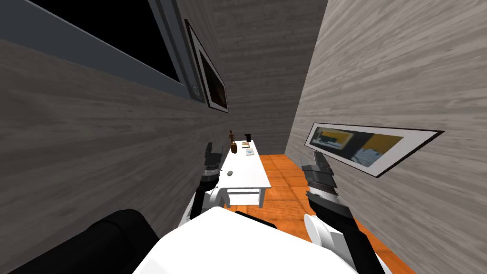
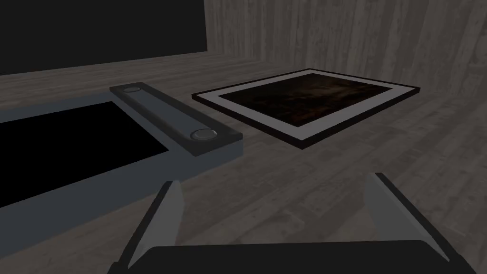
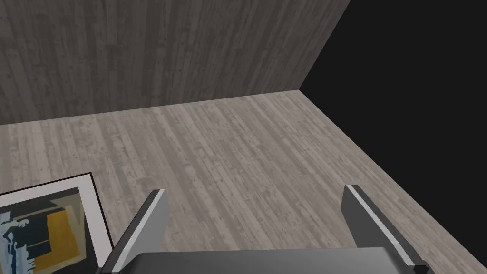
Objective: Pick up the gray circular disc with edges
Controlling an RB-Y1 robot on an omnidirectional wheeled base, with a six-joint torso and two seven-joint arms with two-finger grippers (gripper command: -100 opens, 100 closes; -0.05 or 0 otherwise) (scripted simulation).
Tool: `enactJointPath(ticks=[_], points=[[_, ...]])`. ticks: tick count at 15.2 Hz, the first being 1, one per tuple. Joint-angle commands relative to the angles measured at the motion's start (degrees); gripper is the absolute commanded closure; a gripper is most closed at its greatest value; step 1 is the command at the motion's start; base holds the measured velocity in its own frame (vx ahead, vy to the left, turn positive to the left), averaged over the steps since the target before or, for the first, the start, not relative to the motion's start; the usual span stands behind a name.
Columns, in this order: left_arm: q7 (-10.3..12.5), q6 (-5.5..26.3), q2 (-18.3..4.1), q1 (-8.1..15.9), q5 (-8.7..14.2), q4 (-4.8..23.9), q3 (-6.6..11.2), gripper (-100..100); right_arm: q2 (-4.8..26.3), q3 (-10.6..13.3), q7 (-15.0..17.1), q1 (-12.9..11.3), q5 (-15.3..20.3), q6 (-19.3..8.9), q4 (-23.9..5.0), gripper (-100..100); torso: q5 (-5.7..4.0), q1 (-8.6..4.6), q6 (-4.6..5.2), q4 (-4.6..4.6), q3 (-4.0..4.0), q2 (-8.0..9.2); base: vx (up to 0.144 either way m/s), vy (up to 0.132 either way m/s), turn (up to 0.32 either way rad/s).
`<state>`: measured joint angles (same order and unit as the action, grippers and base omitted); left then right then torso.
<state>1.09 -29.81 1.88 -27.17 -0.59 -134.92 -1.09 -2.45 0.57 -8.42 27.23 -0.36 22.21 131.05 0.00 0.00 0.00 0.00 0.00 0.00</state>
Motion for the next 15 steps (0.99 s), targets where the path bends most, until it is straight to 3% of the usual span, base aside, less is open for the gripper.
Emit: enactJointPath(ticks=[1, 4, 5, 7, 10, 13, 15], points=[[0.3, 0.9, -2.3, 0.0, 0.3, 0.3, 0.40, -100, 0.0, 0.0, 0.0, 0.0, 0.0, 0.0, 0.0, 0, 0.00, 0.00, 0.00, 0.00, 0.00, 0.00, -0.004, -0.003, -0.088], [1.1, 3.0, -5.7, -0.1, 1.0, 1.0, 1.34, -100, 0.0, 0.0, 0.0, 0.0, 0.0, 0.0, 0.0, 0, 0.00, 0.01, 0.02, 0.01, 0.04, 0.07, -0.022, -0.002, -0.161], [1.1, 3.0, -5.7, -0.1, 1.0, 1.0, 1.34, -100, 0.0, 0.0, 0.0, 0.0, 0.0, 0.0, 0.0, 0, 0.00, 0.02, 0.02, 0.02, 0.05, 0.09, -0.024, 0.001, -0.119], [2.3, 6.0, -8.6, -0.1, 2.2, 2.3, 2.77, -100, 0.0, 0.0, 0.0, 0.0, 0.0, 0.0, 0.0, 0, 0.00, 0.02, 0.03, 0.02, 0.06, 0.11, -0.028, -0.004, -0.247], [3.0, 8.3, -10.0, -0.2, 2.9, 3.1, 3.65, -100, 0.0, 0.0, 0.0, 0.0, 0.0, 0.0, 0.0, 0, 0.01, 0.03, 0.04, 0.03, 0.07, 0.14, -0.032, -0.001, -0.226], [4.8, 11.9, -12.3, -0.3, 4.6, 5.1, 5.72, -100, 0.0, 0.0, 0.0, 0.0, 0.0, 0.0, 0.0, 0, 0.00, 0.00, 0.03, 0.03, 0.08, 0.14, -0.030, -0.007, -0.260], [4.8, 13.1, -12.3, -0.3, 4.6, 5.1, 5.72, -100, 0.0, 0.0, 0.0, 0.0, 0.0, 0.0, 0.0, 0, 0.00, 0.02, 0.02, 0.03, 0.07, 0.13, -0.025, -0.001, -0.149]])
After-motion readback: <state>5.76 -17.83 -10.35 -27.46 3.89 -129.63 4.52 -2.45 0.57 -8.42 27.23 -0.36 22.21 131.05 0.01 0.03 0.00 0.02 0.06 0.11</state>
